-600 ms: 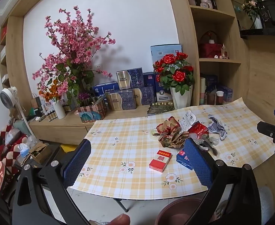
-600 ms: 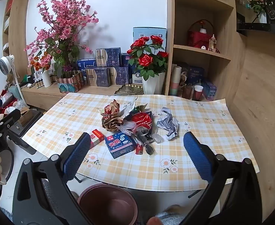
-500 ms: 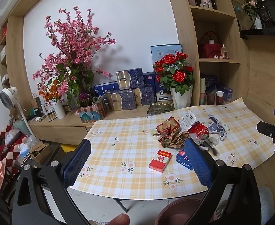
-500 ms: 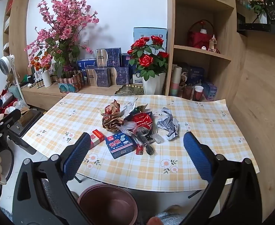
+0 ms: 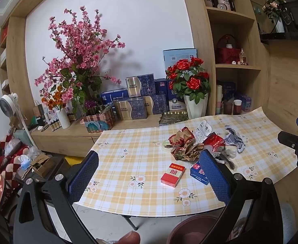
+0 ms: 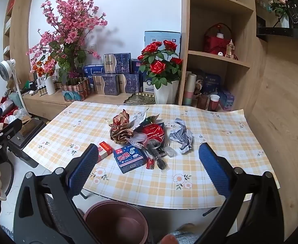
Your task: Collect trash
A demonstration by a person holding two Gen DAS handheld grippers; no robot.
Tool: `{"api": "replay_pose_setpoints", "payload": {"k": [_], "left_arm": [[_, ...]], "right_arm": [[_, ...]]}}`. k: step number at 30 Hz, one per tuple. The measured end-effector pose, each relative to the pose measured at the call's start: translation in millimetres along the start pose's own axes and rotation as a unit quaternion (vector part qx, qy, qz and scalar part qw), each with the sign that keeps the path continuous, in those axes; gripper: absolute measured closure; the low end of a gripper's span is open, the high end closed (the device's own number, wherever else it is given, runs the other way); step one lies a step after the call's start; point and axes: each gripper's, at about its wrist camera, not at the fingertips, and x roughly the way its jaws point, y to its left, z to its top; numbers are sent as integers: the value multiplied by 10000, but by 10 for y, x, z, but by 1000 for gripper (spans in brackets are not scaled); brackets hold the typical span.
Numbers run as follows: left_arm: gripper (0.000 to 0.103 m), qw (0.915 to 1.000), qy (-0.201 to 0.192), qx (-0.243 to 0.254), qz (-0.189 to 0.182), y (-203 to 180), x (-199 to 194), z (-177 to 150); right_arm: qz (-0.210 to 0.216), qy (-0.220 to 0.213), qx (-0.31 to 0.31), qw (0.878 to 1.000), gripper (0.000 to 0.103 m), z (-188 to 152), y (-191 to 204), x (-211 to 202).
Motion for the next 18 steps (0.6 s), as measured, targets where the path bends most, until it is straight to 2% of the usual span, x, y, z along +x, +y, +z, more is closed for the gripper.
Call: {"api": "replay_pose_setpoints", "payload": {"k": [18], "left_arm": [[6,10000,-14,1,1,-32,24,20]], "right_arm": [[-21,-7,56,10000,6,28,-68,-17]]}}
